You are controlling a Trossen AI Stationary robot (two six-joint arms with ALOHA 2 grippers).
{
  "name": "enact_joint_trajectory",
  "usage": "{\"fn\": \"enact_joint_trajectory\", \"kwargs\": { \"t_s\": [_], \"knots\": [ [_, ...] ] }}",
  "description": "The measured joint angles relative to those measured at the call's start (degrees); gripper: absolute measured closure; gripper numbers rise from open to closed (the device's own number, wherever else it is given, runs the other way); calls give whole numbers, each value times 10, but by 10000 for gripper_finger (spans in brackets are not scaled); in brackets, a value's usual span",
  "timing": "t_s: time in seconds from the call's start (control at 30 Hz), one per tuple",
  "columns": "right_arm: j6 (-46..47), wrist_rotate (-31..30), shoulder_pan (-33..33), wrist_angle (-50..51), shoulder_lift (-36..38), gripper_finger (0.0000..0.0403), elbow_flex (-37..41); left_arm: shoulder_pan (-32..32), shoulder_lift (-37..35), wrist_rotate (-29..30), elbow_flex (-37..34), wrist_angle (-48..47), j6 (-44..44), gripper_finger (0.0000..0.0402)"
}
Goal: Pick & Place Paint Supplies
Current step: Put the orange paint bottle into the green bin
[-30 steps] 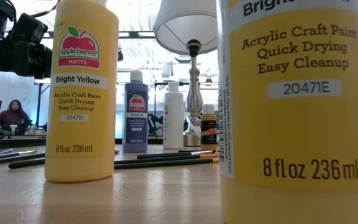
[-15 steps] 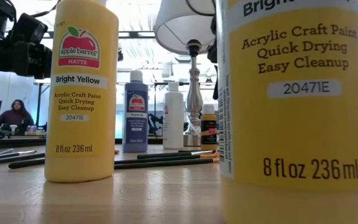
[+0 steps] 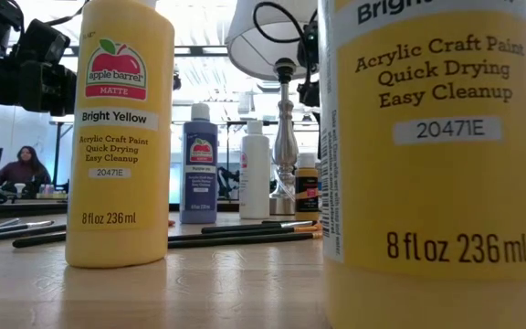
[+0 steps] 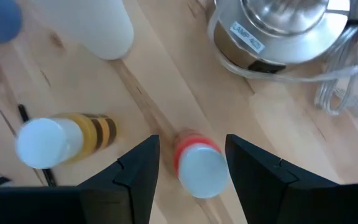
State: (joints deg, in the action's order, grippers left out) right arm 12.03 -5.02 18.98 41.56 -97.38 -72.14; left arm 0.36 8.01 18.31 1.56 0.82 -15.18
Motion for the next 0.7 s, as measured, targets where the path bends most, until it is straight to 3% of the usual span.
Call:
{"fn": "enact_joint_trajectory", "kwargs": {
  "t_s": [0.33, 0.7],
  "knots": [
    [2, -10, 2, 1, 1, 202, 8, 0, 0, 0, 0, 0, 0, 389],
    [4, -10, 2, 1, -2, 229, 16, 0, 0, 0, 0, 0, 0, 389]
  ]
}}
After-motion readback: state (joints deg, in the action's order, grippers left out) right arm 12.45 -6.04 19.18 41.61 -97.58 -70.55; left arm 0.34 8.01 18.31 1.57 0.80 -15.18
